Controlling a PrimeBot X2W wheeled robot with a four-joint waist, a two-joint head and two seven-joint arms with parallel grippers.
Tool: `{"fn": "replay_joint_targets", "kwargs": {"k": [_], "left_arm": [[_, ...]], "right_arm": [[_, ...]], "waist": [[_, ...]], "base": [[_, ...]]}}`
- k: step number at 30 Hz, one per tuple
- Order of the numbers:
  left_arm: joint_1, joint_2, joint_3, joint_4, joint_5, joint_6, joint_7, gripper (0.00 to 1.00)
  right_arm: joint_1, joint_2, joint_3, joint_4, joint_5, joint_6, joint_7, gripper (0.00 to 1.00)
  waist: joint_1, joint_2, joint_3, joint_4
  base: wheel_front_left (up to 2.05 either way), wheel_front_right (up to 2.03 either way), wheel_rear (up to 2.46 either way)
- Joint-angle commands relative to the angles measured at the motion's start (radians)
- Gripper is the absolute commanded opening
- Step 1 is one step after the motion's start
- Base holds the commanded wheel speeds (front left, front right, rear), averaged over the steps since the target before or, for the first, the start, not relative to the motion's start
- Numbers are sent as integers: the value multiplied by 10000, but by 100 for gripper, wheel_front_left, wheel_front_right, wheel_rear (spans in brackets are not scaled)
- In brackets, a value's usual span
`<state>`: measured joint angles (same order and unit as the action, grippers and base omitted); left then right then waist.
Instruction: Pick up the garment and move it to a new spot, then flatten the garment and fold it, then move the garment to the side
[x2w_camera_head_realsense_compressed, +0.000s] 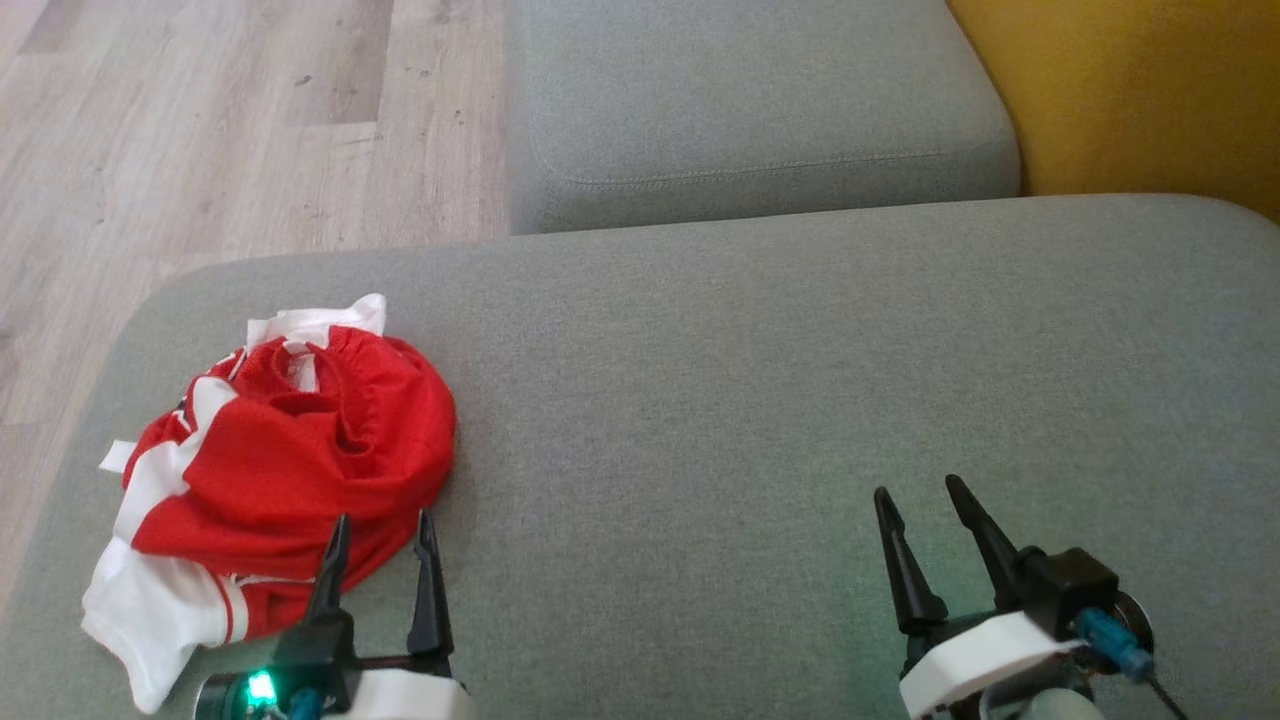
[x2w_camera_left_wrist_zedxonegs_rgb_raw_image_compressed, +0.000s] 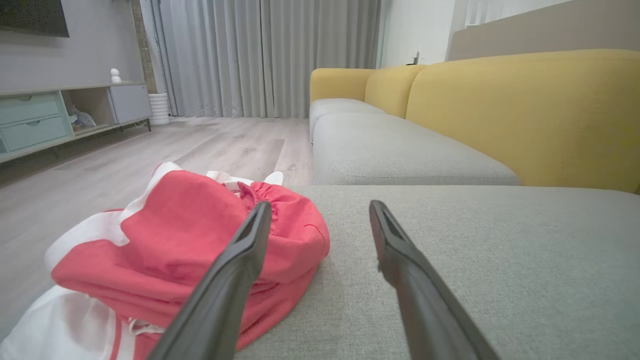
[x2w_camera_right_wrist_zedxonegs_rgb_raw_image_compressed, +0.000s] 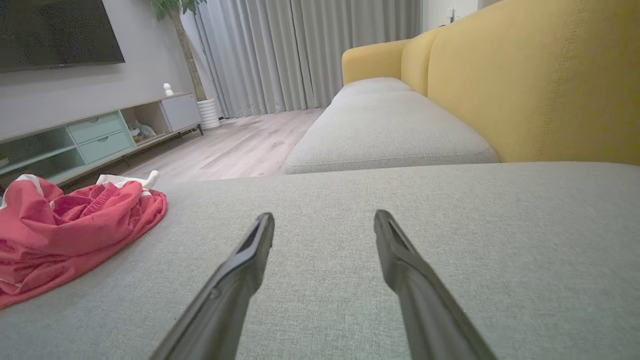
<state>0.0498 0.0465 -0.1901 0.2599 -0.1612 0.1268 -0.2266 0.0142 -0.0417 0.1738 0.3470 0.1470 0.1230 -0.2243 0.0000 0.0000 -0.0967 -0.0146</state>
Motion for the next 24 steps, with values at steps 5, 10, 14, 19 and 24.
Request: {"fn": "replay_joint_targets", "kwargs": {"k": [5,10,14,19,24], "left_arm": [[-269,42,271,-182,740,247,-275,100],[-277,41,286,-54,994,366,-352,100],[-266,39,298,35,872,363,-352,100],[-248,39,290,191,778,299,-352,100],[-301,38,250,339,705,299,-352,100]], "right_arm": [[-247,-83,200,-208,-754,75,-299,100],[-202,-85,94,-159,-1077,77,-375,100],[-167,-85,-2,-72,-1034,77,-375,100],[-137,-85,-46,-49,-1011,77,-375,100],[-129,-85,-84,-49,-975,77,-375,100]], "waist": [[0,0,-39,-22],[0,0,-96,-11],[0,0,-153,2],[0,0,-194,20],[0,0,-168,283]], "base": [[0,0,0],[0,0,0],[0,0,0],[0,0,0],[0,0,0]]}}
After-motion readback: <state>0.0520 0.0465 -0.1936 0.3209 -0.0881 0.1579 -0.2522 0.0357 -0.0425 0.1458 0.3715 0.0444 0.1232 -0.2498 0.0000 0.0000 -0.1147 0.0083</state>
